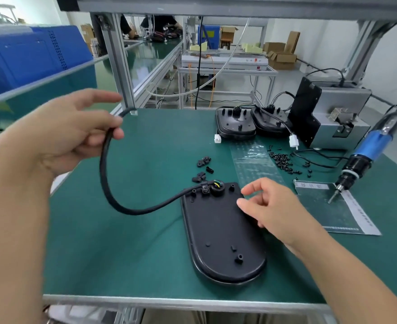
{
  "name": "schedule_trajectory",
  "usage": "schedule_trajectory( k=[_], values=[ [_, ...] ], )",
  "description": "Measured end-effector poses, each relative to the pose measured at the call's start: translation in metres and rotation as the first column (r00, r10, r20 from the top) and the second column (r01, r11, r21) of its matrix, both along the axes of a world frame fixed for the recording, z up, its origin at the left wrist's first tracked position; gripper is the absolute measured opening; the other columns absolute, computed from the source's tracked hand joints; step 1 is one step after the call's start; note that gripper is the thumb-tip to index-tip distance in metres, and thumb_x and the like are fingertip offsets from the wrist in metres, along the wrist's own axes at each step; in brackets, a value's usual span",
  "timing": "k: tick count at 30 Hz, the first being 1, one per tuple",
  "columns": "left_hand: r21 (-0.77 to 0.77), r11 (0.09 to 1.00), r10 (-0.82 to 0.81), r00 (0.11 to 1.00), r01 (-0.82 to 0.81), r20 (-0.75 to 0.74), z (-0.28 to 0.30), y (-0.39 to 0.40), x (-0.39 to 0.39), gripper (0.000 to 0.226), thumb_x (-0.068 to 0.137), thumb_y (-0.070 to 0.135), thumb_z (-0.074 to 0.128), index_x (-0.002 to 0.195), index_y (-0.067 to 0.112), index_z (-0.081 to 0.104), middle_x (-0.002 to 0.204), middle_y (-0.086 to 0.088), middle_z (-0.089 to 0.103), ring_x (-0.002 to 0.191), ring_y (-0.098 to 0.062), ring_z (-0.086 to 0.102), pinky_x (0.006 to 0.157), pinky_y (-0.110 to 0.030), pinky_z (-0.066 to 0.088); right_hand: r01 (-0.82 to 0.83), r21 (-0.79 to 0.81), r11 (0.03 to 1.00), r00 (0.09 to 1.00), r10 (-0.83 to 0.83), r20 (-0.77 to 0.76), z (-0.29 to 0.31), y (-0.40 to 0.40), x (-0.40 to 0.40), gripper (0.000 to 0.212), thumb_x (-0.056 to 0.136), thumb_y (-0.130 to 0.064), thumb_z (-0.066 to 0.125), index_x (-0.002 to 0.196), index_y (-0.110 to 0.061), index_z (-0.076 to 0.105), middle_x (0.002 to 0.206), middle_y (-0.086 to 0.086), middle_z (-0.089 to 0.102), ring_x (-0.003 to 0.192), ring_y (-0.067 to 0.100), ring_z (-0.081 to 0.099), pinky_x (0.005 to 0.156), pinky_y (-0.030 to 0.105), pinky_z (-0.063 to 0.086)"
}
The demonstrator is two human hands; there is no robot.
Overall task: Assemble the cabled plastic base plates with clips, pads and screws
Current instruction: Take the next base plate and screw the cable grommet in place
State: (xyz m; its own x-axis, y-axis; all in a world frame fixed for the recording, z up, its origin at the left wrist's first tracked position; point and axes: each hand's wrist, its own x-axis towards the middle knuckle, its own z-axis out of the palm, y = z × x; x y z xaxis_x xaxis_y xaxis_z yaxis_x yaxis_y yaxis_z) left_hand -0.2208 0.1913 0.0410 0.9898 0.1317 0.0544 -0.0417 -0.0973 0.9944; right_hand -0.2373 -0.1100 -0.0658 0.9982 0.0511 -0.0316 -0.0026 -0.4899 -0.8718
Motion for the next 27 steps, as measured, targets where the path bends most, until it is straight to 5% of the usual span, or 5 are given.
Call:
schedule_trajectory(
  k=[7,15,18,22,27],
  values=[
    [0.299,0.817,-0.496,0.865,0.494,-0.072,0.001,-0.113,-0.034,0.024,0.087,0.006,0.065,0.11,0.012,0.06,0.062,-0.01,0.067,0.043,-0.007,0.054,0.042,-0.014,0.04,0.01,0.471,0.882,0.99,-0.075,0.119,0.048,0.01,-0.006,0.043,0.094,-0.05,0.046,0.086,-0.017,0.072,0.07,-0.004,0.069,0.051,0.003,0.051,0.042,0.017,0.038],
    [0.758,0.648,-0.306,0.935,0.068,0.178,-0.039,-0.139,-0.038,0.013,0.088,0.03,0.061,0.094,0.027,0.051,0.074,0.004,0.067,0.063,-0.011,0.063,0.065,-0.031,0.05,-0.1,0.183,0.978,0.995,0.099,0.015,0.041,-0.005,-0.002,0.02,0.085,-0.023,0.068,0.067,-0.015,0.071,0.052,0.002,0.056,0.045,0.012,0.034,0.041,0.021,0.028],
    [0.898,0.258,-0.419,0.796,-0.357,0.437,-0.026,-0.129,-0.015,0.056,0.083,0.007,0.052,0.131,0.035,0.043,0.129,-0.006,0.053,0.118,-0.03,0.046,0.098,-0.047,0.042,-0.114,-0.026,0.993,0.992,0.115,0.046,0.03,-0.001,-0.007,0.018,0.086,-0.025,0.065,0.072,-0.015,0.07,0.065,0.002,0.069,0.044,0.01,0.039,0.045,0.021,0.032],
    [0.948,-0.293,-0.515,0.855,-0.12,-0.051,-0.037,-0.121,0.014,0.032,0.098,0.042,0.042,0.127,0.036,0.053,0.157,0.002,0.022,0.148,-0.026,-0.005,0.117,-0.054,-0.001,0.004,-0.384,0.923,0.982,0.069,0.176,0.021,0.008,-0.01,0.011,0.084,-0.028,0.059,0.077,-0.023,0.065,0.067,-0.006,0.065,0.066,0.011,0.058,0.063,0.027,0.047],
    [1.0,-0.008,-0.492,0.87,0.004,-0.007,-0.071,-0.097,0.018,0.02,0.097,0.036,0.045,0.114,0.026,0.046,0.118,0.005,0.056,0.121,-0.017,0.046,0.115,-0.044,0.02,0.052,-0.515,0.855,0.97,0.08,0.23,0.008,0.012,-0.018,0.009,0.087,-0.035,0.052,0.092,-0.032,0.057,0.092,-0.01,0.053,0.085,0.013,0.055,0.069,0.031,0.046]
  ],
)
